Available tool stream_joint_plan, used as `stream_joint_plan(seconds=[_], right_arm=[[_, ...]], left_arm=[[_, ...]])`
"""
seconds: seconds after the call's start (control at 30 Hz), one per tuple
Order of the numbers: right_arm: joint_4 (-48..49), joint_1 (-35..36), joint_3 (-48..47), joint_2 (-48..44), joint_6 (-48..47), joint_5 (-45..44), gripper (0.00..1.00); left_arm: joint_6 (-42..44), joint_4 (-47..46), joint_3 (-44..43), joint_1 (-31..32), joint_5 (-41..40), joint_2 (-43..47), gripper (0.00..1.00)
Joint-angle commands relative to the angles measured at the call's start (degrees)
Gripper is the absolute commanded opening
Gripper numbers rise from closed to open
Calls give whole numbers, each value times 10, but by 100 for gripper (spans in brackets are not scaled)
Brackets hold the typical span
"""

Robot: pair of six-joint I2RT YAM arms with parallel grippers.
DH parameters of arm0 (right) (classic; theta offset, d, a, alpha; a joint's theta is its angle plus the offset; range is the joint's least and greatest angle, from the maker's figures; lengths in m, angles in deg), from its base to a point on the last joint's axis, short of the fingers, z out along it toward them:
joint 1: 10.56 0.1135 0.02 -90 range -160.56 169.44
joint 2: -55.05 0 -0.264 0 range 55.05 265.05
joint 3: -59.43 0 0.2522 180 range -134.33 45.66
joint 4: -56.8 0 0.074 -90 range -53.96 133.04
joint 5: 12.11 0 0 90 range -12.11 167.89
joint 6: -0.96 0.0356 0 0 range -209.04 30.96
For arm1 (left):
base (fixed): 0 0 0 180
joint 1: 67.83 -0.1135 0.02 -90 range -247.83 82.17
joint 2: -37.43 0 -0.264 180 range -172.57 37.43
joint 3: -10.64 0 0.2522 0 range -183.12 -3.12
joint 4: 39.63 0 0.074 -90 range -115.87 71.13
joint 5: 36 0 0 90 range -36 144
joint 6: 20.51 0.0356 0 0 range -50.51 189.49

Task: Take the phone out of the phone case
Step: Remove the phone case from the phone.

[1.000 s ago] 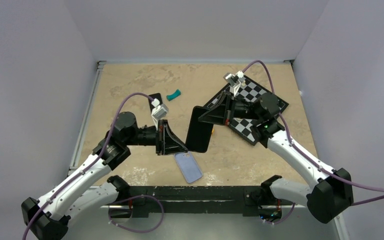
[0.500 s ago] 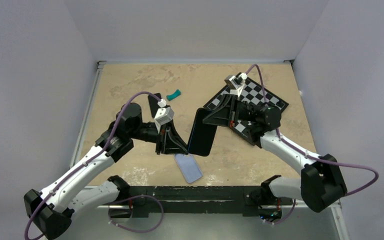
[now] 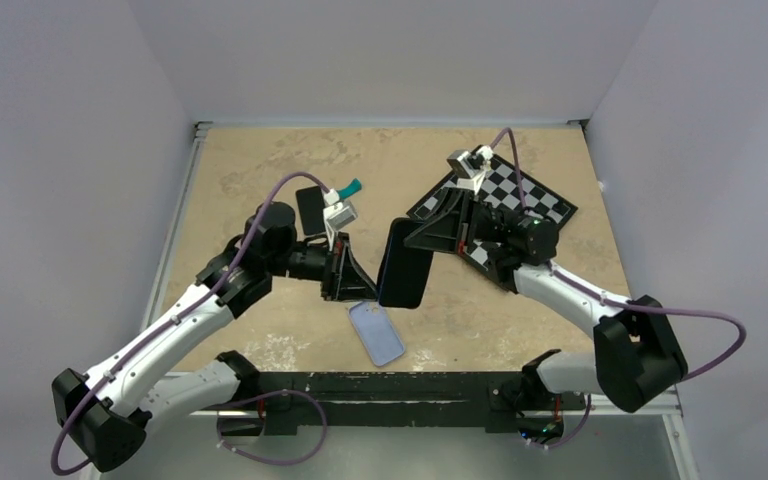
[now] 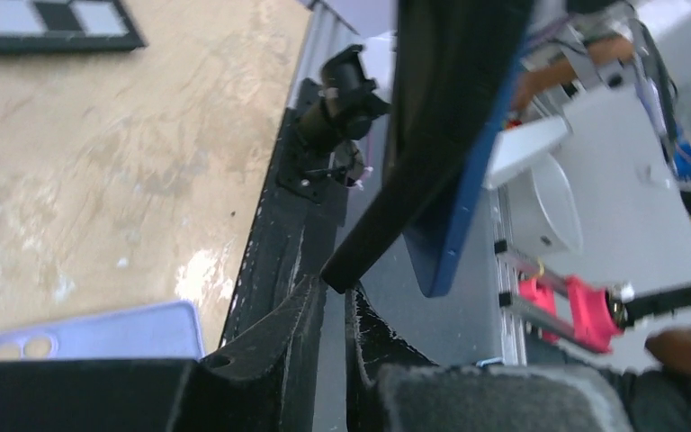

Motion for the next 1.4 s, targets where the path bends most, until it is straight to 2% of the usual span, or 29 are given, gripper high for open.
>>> stream_joint_plan(seconds=[0.0,0.07,0.23,0.27,0.47,0.7,0.8,0.93,1.13,1.2,1.27,1.37], right_arm=[[153,86,-44,1,132,-91,0],[147,87,-35,2,117,-109,0],[111,86,-20,8,78,-133,0],[110,87,-17,11,72,-143,0],[96,100,-20,36,50,-149,0],[-12,100,-13,9,-30,-151,0],[-66,102,-17,-6,-69,-156,0],[-99,112,-27,-10,-94,-163,0],[-98,129,-31,-3,-91,-189,0],[-100,132,-28,-2,-92,-198,0],[-102,136,-25,-1,-95,-208,0],[-100,140,-24,6,-96,-212,0]], left_arm=[[-61,46,32,-22,-399,-4,0],[-85,-13,85,-23,-407,42,1],[-151,-118,152,-22,-318,106,28],[-168,-142,158,-22,-296,108,31],[-229,-227,170,-22,-219,104,39],[-253,-313,182,-20,-165,102,47],[-270,-335,184,-17,-162,96,48],[-260,-310,173,-11,-195,87,44],[-244,-305,159,-8,-261,72,23],[-246,-319,155,-5,-263,60,23],[-256,-337,152,-2,-253,43,32],[-271,-365,148,4,-238,22,35]])
